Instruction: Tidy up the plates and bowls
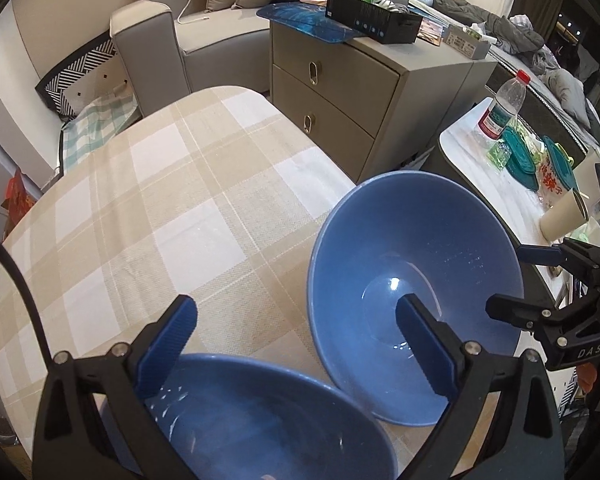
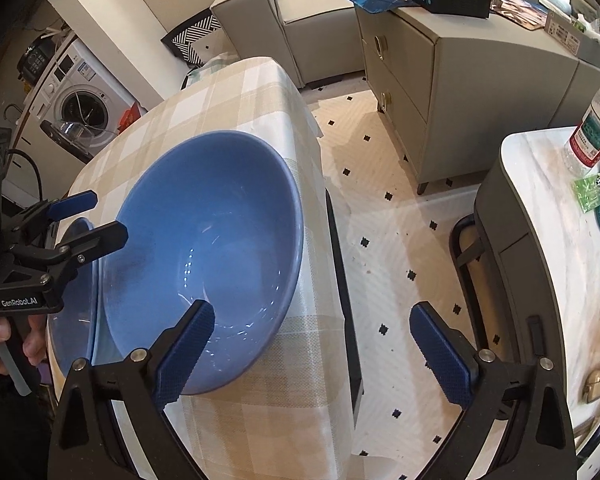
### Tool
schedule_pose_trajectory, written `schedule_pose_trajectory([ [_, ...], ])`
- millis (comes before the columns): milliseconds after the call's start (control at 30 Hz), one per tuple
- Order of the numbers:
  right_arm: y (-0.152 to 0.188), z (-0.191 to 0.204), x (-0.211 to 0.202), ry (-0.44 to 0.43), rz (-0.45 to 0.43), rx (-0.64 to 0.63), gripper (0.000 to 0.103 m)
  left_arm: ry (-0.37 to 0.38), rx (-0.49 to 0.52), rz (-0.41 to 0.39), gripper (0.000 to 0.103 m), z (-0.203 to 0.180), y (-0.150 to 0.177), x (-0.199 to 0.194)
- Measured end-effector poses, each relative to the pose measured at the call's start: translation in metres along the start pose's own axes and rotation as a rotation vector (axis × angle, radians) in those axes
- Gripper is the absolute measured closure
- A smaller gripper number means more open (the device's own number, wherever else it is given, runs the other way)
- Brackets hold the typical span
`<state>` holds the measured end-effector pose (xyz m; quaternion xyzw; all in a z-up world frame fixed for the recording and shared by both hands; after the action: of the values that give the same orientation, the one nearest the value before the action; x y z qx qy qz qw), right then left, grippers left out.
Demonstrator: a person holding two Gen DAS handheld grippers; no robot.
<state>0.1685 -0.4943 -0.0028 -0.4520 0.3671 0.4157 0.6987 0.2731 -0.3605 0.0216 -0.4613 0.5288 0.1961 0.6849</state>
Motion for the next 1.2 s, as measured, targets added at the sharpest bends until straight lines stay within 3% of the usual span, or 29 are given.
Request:
schedule_pose_trajectory([
  [100, 0.001, 0.0, 0.007, -0.026, 0.014, 0.021, 0.007, 0.008, 0.007, 0.021, 0.009, -0.003, 0.0, 0.006],
  [167, 0.001, 0.0, 0.011, -0.03, 0.026, 0.028, 0.024, 0.012, 0.014, 0.024, 0.011, -0.005, 0.0, 0.007],
  [200, 0.001, 0.0, 0.012, -0.03, 0.031, 0.031, 0.025, 0.019, 0.018, 0.025, 0.011, -0.006, 0.0, 0.008],
  [333, 0.002, 0.002, 0.018, -0.032, 0.039, 0.036, 0.035, 0.027, 0.015, 0.04, 0.029, -0.006, -0.001, 0.009],
  [533, 0.004, 0.007, 0.021, -0.038, 0.047, 0.038, 0.044, 0.024, 0.02, 0.055, 0.039, -0.006, -0.002, 0.014],
  [700, 0.005, 0.011, 0.021, -0.048, 0.046, 0.04, 0.052, 0.033, 0.047, 0.077, 0.053, -0.012, -0.003, 0.02],
  [767, 0.005, 0.013, 0.021, -0.052, 0.051, 0.036, 0.06, 0.032, 0.052, 0.086, 0.063, -0.014, -0.004, 0.023],
  [967, 0.007, 0.018, 0.022, -0.058, 0.063, 0.03, 0.076, 0.018, 0.058, 0.087, 0.079, -0.015, -0.002, 0.023],
  [1200, 0.007, 0.021, 0.023, -0.05, 0.079, 0.024, 0.081, 0.023, 0.075, 0.091, 0.09, -0.022, -0.001, 0.022],
])
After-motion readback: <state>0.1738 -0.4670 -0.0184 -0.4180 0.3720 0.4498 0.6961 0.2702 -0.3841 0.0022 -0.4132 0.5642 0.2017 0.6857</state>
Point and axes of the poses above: each gripper's, at about its wrist camera, not at the fingertips, and x roughly the way its jaws point, z to its left, y to its underside, the point moved 2 cm from there along x, roughly the way its jaws point, and after that the axes turned 6 degrees about -y, right-handed, at the moved point
